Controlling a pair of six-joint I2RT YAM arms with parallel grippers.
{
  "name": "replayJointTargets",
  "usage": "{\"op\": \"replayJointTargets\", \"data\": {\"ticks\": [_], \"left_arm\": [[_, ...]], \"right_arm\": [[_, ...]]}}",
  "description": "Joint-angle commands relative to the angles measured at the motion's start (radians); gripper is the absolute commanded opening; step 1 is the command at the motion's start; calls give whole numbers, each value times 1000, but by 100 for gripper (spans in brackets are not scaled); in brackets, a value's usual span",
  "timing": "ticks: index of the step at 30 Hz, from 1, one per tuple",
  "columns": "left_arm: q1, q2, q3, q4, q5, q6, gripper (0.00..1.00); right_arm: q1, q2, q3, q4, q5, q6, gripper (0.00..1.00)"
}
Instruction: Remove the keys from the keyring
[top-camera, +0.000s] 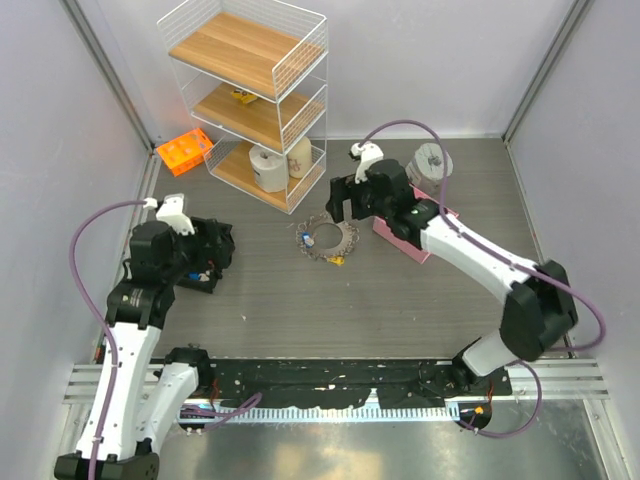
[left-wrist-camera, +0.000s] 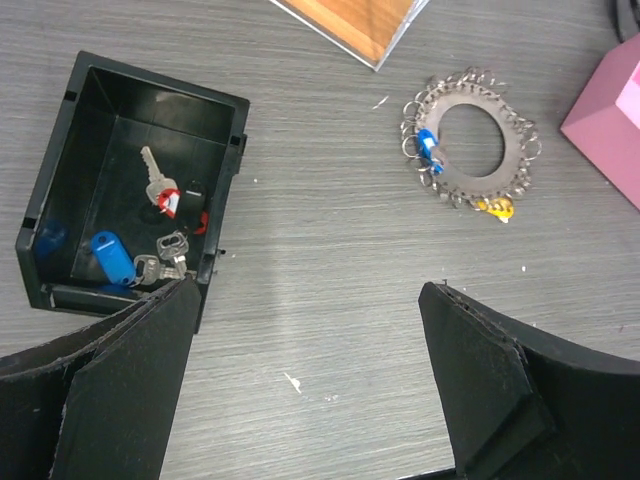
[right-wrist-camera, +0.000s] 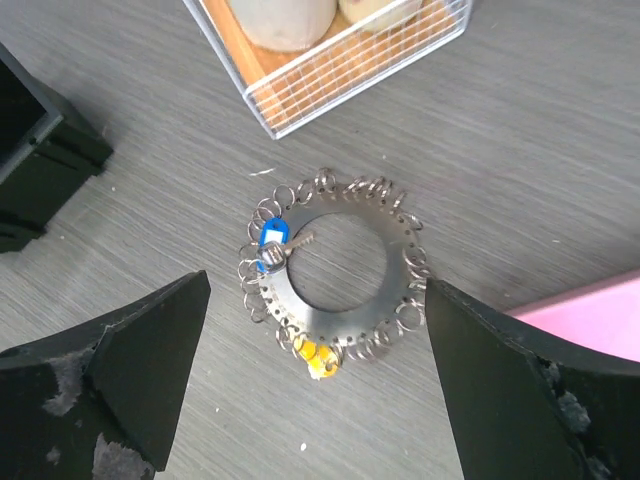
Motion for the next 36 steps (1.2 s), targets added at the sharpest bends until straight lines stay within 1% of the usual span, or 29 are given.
{"op": "replayJointTargets", "data": {"ticks": [1, 2, 3, 4, 5, 6, 7, 8, 9, 11, 12, 14, 15, 16, 17, 18, 20, 23, 26, 28, 36], "left_arm": [[2, -69, -53, 124, 44, -41, 100], [2, -87, -69, 138, 38, -62, 100], [2, -110, -79, 147, 24, -79, 100], [0, -133, -84, 149, 12, -92, 100], [2, -158, -89, 149, -5, -101, 100], [2, -189, -92, 150, -24, -112, 100], [2, -228, -95, 152, -37, -119, 100], [2, -258, -96, 155, -54, -129, 100], [2, -291, -99, 162, -68, -141, 100], [0, -350, -112, 175, -76, -153, 99], [0, -379, -115, 187, -58, -150, 99], [0, -431, -119, 192, -39, -162, 99], [0, -459, -118, 190, -31, -162, 98], [0, -483, -115, 186, -34, -162, 99], [0, -511, -112, 181, -41, -161, 99], [0, -535, -104, 175, -48, -156, 99], [0, -581, -95, 167, -59, -155, 100], [0, -637, -81, 169, -56, -147, 100], [-3, -649, -50, 141, -53, -145, 100], [-3, -654, -44, 143, -24, -144, 99], [-3, -669, -32, 135, -15, -147, 100]], "right_arm": [[7, -247, -25, 18, 200, 13, 95], [6, -282, -39, -11, 249, 36, 95], [7, -351, -42, -38, 351, 91, 95], [7, -385, -36, -87, 390, 107, 96], [7, -466, -36, -107, 407, 112, 95], [7, -508, -63, -114, 399, 99, 95], [9, -605, -83, -112, 385, 101, 95], [7, -652, -132, -102, 388, 113, 95], [7, -754, -155, -91, 383, 121, 95], [6, -895, -218, -95, 389, 106, 95], [7, -931, -231, -126, 404, 99, 96], [7, -1075, -246, -176, 429, 72, 95], [7, -1106, -255, -193, 456, 66, 95], [7, -1178, -261, -222, 480, 52, 95], [7, -1206, -275, -242, 483, 47, 95], [7, -1267, -277, -256, 480, 29, 95], [7, -1338, -281, -301, 471, 32, 95], [7, -1395, -272, -382, 478, 47, 95], [7, -1445, -255, -439, 498, 61, 96], [7, -1477, -255, -456, 501, 62, 95], [7, -1505, -193, -532, 509, 66, 95]]}}
